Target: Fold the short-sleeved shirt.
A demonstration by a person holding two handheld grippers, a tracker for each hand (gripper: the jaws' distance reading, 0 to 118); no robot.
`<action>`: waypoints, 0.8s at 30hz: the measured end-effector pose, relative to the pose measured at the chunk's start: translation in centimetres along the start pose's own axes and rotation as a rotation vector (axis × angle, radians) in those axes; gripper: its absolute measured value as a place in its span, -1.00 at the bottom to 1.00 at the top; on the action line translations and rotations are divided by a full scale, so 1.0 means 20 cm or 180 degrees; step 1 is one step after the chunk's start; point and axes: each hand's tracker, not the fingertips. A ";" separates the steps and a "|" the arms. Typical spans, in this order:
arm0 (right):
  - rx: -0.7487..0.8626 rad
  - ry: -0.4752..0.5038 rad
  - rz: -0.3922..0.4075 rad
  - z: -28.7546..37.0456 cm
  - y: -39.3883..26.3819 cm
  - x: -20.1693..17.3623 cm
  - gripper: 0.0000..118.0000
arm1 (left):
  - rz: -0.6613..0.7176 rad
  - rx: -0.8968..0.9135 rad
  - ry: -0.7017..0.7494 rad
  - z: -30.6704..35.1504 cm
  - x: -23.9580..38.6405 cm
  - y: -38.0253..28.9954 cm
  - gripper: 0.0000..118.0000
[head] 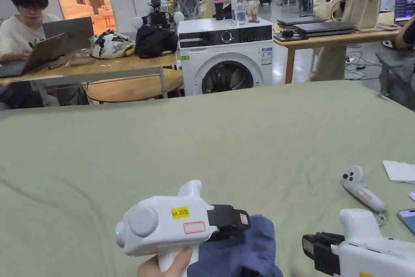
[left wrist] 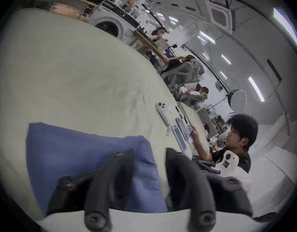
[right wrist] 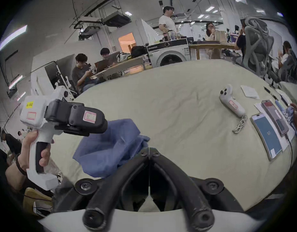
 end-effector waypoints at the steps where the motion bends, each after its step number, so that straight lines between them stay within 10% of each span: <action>1: -0.0018 0.0010 0.0012 -0.01 0.00 0.00 -1.00 | -0.0013 -0.0051 0.0041 -0.05 -0.01 -0.03 -0.69; 6: -0.0082 0.0036 0.0029 -0.02 0.00 -0.02 -1.00 | -0.0095 -0.0886 0.0324 -0.43 -0.08 -0.19 -0.89; 14: -0.0273 0.0045 0.0102 -0.09 -0.04 -0.08 -1.00 | -0.0114 -0.0188 -0.0005 -0.19 -0.05 -0.11 -0.92; 20: -0.0506 0.0300 0.0191 -0.27 0.07 -0.20 -1.00 | 0.0130 0.0231 0.0003 0.30 -0.20 0.02 0.02; 24: -0.1511 -0.0280 0.0631 -0.56 0.09 -0.31 -1.00 | 0.0391 0.0348 0.0238 0.47 -0.40 0.04 0.24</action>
